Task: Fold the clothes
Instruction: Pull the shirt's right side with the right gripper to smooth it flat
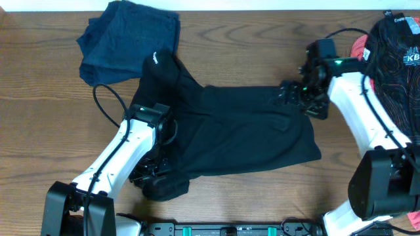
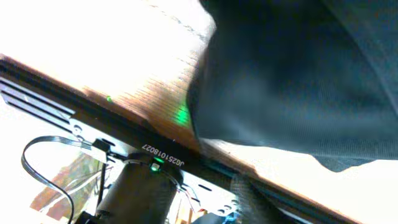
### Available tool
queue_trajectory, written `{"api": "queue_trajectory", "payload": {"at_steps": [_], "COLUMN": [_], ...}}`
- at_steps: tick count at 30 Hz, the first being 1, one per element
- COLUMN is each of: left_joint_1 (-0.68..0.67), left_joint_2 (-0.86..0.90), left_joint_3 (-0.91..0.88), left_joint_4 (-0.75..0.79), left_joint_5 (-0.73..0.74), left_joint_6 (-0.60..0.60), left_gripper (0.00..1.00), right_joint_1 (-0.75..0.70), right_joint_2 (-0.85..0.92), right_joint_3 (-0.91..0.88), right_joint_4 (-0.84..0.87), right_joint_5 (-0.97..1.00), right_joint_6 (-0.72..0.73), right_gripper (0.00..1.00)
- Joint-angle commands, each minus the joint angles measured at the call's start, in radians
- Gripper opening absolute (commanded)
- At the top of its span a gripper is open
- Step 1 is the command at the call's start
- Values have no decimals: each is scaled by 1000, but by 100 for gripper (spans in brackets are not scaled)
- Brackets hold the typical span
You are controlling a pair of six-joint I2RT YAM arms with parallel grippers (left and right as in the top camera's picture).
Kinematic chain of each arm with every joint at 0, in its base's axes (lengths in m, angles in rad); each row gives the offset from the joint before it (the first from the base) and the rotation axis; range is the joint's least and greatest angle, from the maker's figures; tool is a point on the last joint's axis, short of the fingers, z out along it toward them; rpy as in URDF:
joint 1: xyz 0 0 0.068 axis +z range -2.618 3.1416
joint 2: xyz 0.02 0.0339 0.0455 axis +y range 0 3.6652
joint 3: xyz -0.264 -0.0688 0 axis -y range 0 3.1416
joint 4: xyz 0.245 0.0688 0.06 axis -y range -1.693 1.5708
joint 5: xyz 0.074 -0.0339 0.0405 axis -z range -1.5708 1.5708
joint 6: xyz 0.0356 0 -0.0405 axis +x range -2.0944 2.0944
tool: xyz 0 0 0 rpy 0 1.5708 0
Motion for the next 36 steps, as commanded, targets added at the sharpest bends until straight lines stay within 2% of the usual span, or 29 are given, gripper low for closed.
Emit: {"api": "queue_trajectory", "payload": {"at_steps": [1,5,30,36], "left_joint_1": [4,4,4,4], "left_joint_2": [-7,-7,-7,-7], "left_joint_3": [11,11,11,11], "left_joint_4": [-6,-6,9,10], "left_joint_5": [-19,-19,-19,-19], "left_joint_6": [1,1,1,1], "left_gripper": [85,98,98,98], "right_joint_1": [60,87,87,87], "right_joint_2": [-10,-10,-10,-10], "right_joint_3": [-18,-55,-348,-361], "right_joint_4": [-4,34,364,402], "right_joint_5": [35,80,21,21], "right_joint_6": [53,88,35,35], "right_gripper": [99,99,99,94]}}
